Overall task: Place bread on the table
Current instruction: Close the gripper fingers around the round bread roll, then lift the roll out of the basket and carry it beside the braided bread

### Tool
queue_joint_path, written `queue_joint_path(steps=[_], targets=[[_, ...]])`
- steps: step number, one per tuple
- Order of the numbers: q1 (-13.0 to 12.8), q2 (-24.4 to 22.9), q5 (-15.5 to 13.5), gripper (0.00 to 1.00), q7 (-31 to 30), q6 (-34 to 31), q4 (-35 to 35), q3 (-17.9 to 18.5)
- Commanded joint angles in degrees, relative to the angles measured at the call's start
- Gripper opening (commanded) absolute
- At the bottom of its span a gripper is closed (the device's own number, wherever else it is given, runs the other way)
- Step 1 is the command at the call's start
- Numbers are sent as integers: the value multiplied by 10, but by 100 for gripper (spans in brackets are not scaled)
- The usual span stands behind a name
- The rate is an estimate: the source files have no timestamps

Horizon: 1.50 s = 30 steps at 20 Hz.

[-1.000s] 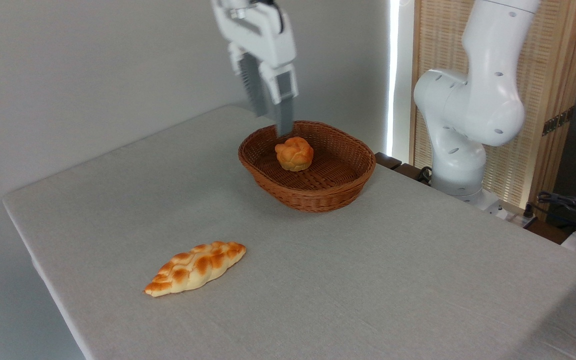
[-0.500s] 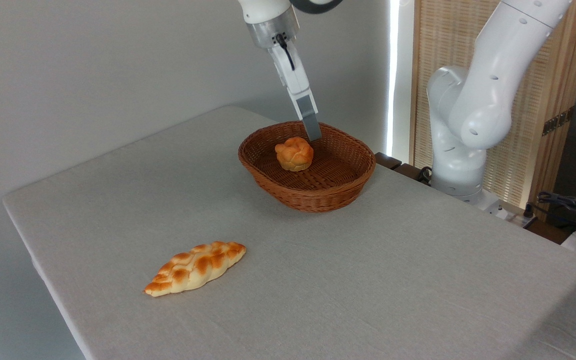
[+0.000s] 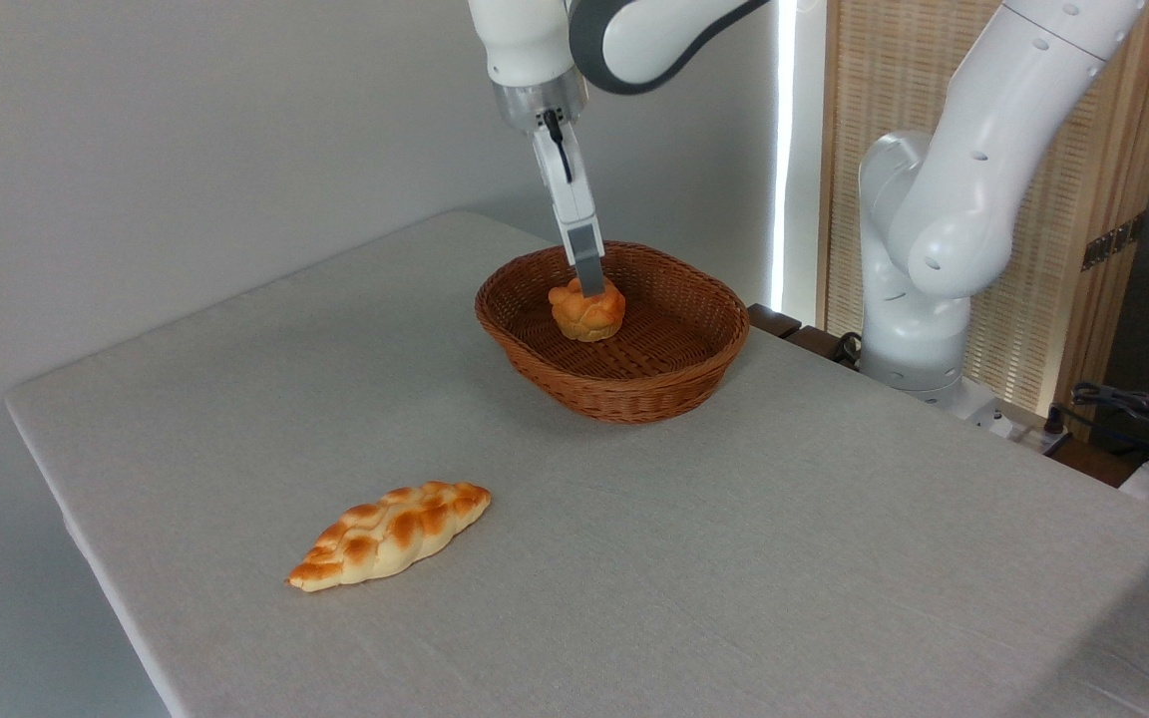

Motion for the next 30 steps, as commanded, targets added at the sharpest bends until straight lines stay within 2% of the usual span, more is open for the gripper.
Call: queue_joint_path(steps=[1,10,11,13,14,15,27,30], targets=[[-12,0,-10,100,1,52,-27,7],[-31,7,-6,97,1,103,-74,3],[-32,8,-6,84,1,103,-75,3],[-32,8,-6,51,1,104,-75,3],[-31,8,-6,40,1,104,-75,3],[-31,8,-6,35,1,104,-75,3],[-25,7,-6,28,2,99,-69,5],[-23,4,-6,30,0,75,-32,11]])
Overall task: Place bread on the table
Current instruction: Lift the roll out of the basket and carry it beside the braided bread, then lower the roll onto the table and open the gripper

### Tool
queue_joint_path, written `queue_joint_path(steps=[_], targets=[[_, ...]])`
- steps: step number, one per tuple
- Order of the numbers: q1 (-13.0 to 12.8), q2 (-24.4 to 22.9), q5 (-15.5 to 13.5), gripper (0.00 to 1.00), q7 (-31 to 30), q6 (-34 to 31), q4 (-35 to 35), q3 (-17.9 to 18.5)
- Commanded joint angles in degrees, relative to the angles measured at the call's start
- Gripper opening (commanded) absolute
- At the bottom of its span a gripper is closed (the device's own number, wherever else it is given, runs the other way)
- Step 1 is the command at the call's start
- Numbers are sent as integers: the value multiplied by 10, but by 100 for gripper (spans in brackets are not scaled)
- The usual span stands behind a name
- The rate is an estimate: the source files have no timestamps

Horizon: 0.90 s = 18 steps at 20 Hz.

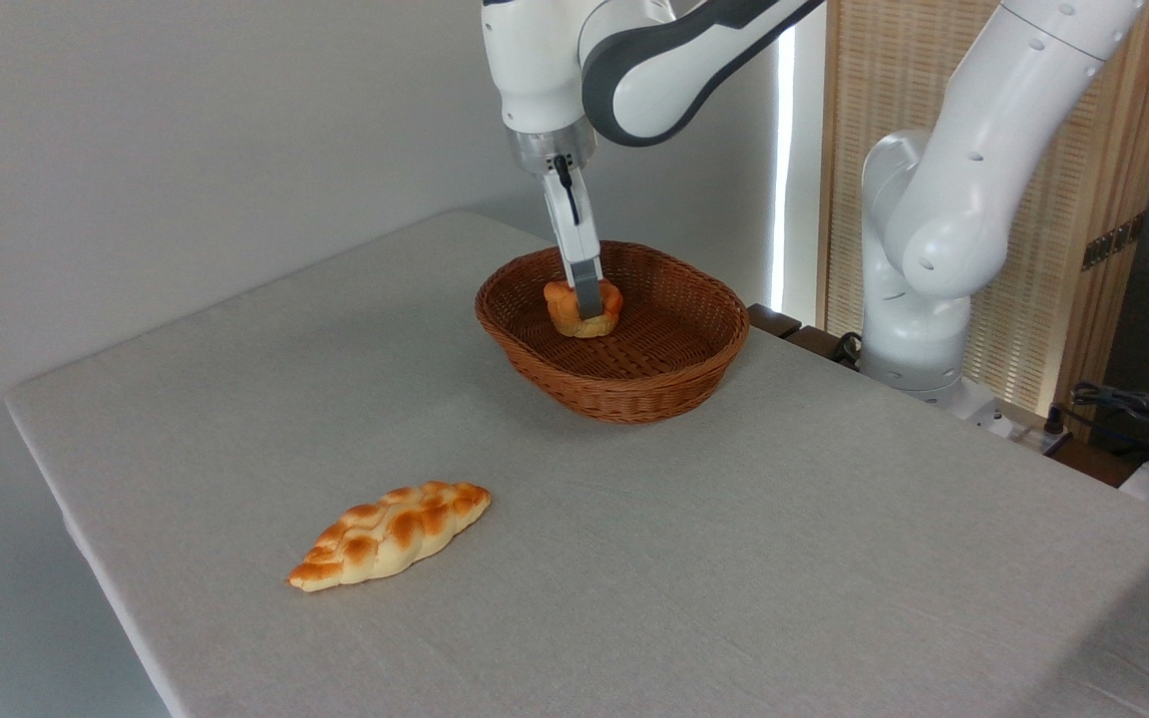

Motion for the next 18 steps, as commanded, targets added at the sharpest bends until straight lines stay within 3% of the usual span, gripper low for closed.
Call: queue_joint_path(steps=[1,4,6,10,13,15,18], targets=[[0,-4,-5,33,0,-50,58,11],[0,2,-4,33,1,-148,162,44],[0,48,16,33,1,-182,255,82],[0,153,57,35,-2,-164,365,144],[0,284,54,37,-3,-156,478,187],[1,369,53,39,-7,-154,540,192],[0,429,54,40,-13,-99,549,192]])
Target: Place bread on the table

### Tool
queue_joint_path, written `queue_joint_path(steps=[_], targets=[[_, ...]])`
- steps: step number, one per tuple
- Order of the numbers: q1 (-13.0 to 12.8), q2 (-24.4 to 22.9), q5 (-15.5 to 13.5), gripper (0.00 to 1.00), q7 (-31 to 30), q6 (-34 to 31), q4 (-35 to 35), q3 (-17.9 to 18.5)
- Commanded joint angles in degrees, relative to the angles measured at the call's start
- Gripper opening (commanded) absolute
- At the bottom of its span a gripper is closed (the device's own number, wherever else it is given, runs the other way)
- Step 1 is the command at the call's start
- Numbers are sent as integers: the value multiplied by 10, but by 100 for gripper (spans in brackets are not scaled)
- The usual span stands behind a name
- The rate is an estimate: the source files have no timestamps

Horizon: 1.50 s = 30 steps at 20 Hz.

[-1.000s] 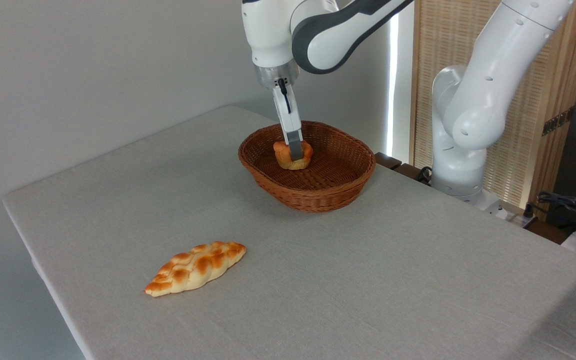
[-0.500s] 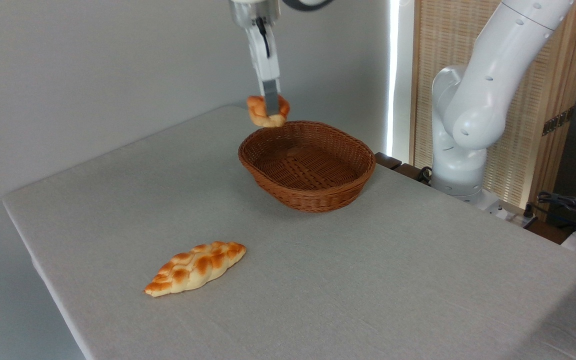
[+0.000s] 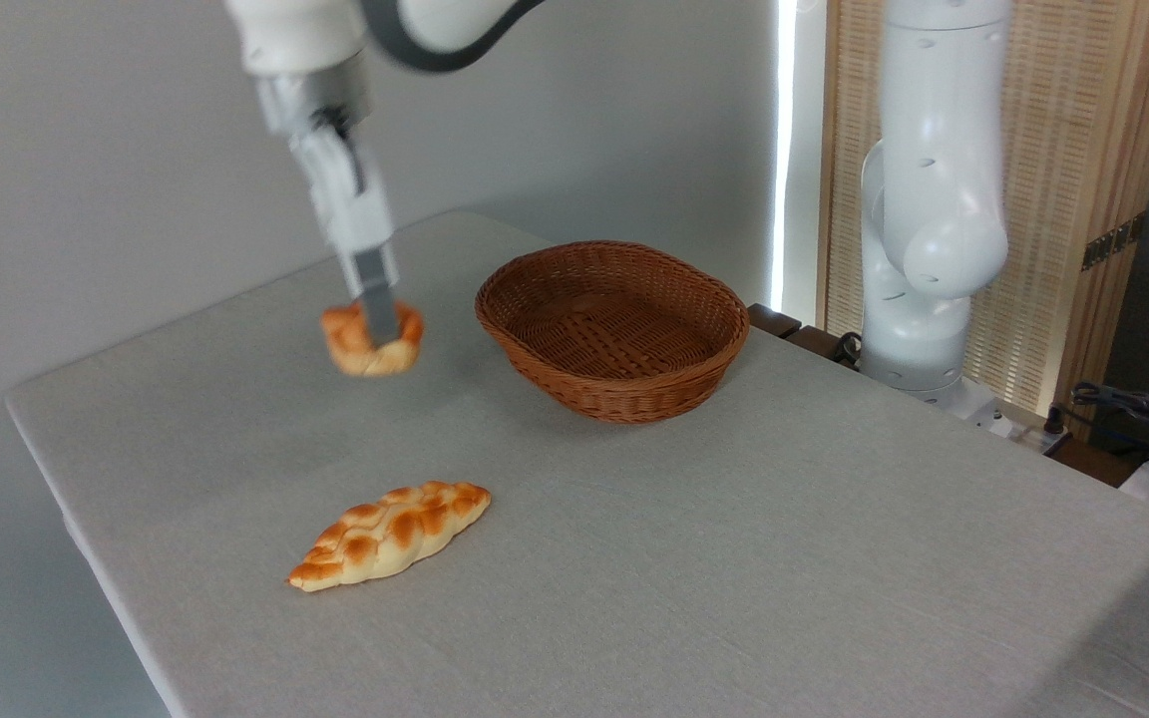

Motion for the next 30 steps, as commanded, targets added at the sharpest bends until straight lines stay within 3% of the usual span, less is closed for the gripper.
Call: queue_joint_path(steps=[1,3,7,8,19,22,25,30], targets=[[-4,102,2,41,-19,48,55,5],[-4,129,4,48,-21,74,55,5],[-4,146,5,95,-30,78,55,5],[-4,146,5,100,-36,78,55,5],[-4,142,4,100,-38,76,55,3],[-1,122,4,100,-41,72,55,3],[80,66,5,100,-43,57,55,-46],[284,-19,6,100,-38,-23,55,-163]])
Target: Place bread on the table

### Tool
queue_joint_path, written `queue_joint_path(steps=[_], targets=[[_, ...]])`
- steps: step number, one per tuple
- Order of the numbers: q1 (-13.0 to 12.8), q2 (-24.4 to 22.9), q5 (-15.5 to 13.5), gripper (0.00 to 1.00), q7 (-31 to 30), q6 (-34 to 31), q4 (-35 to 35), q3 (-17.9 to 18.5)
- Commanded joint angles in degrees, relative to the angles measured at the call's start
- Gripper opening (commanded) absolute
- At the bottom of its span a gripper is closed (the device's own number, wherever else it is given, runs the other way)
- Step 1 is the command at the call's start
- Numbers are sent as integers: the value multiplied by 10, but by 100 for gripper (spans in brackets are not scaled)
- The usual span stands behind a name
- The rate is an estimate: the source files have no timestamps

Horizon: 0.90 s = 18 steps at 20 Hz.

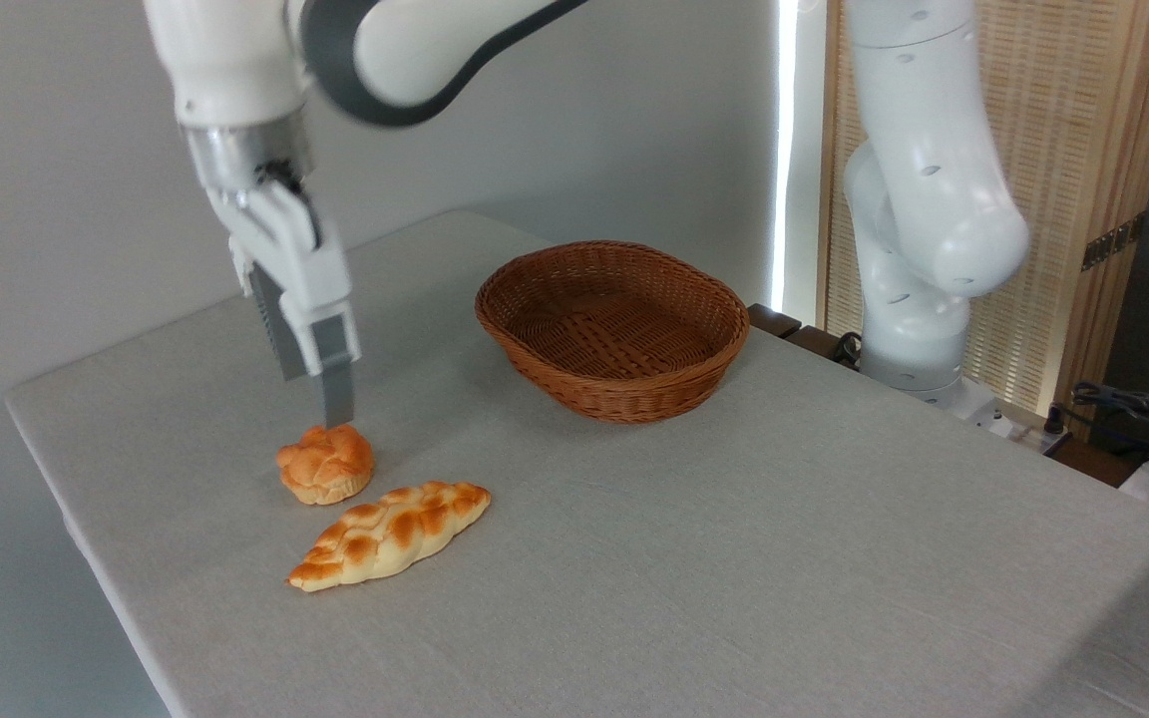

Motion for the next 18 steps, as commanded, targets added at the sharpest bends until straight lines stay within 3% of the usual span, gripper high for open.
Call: queue_joint_path(steps=[1,4,6,9,10,13,18], targets=[[141,-66,6,100,0,-56,-13,-85],[181,-84,13,100,6,-82,-13,-82],[181,-84,39,100,27,-104,-13,-85],[182,-83,40,100,21,-105,-12,-89],[184,-84,39,100,20,-104,-12,-98],[230,-84,40,100,20,-104,-13,-150],[232,-84,41,100,19,-104,-15,-149]])
